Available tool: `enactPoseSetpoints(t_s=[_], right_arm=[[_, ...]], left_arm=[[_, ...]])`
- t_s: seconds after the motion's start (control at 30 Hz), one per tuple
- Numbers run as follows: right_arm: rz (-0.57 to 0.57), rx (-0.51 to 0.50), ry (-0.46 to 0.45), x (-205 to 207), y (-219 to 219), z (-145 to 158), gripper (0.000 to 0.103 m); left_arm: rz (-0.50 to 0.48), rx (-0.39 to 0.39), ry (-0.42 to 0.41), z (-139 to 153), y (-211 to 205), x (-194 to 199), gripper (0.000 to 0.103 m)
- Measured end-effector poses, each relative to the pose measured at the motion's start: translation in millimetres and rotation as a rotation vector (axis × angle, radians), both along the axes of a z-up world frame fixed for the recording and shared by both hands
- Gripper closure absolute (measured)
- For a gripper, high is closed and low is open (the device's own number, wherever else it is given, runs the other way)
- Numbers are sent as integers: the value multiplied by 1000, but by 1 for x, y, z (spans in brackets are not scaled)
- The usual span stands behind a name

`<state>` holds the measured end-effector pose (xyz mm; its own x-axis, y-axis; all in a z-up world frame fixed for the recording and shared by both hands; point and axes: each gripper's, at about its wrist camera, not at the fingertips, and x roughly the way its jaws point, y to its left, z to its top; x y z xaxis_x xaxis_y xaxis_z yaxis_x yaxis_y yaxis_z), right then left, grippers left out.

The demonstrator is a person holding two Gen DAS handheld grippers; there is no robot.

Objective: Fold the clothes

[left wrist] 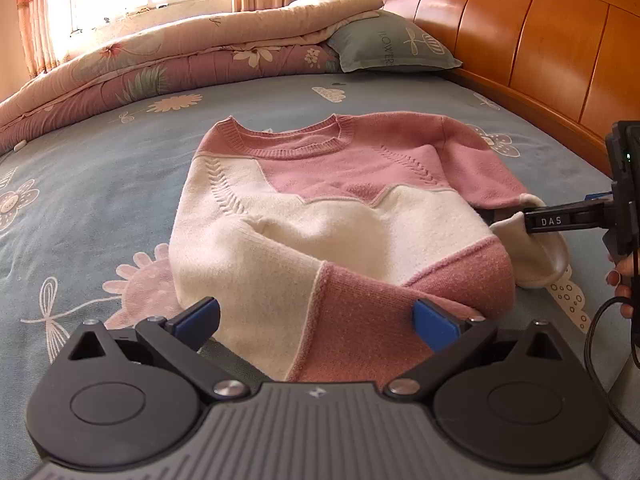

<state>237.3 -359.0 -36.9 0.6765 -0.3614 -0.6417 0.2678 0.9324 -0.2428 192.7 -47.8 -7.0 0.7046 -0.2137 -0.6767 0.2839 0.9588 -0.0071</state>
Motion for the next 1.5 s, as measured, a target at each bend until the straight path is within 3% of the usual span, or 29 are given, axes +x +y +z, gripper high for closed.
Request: enactPoseSetpoints(t_s=[0.17,0.27,0.6,0.73,0.93,1.1,1.27,1.5], right_arm=[[-47,-44,13,11,-21,-8,0],[-44,-146,-10,19,-31,1,0],[-76,-459,-142,79,-94,76,0],[2,-569,-155,84,-85,79,0],[71,-447,-19,77,-85,32,0],[93,-348,30,70,-107,-8,0],[64,-285,8,68,-134,-25,0],[-17,-207,-79,89,-182,-25,0]], left_arm=[[-5,1,12,-4,-2,3,1],[-6,4,15,-5,0,4,1],[1,5,22,-6,-2,8,1],[4,2,30,-8,-3,10,1],[-8,11,31,-7,-3,8,1],[-9,18,38,-9,-3,10,1],[-3,34,45,-10,-7,12,1],[6,74,43,-5,-14,12,1]])
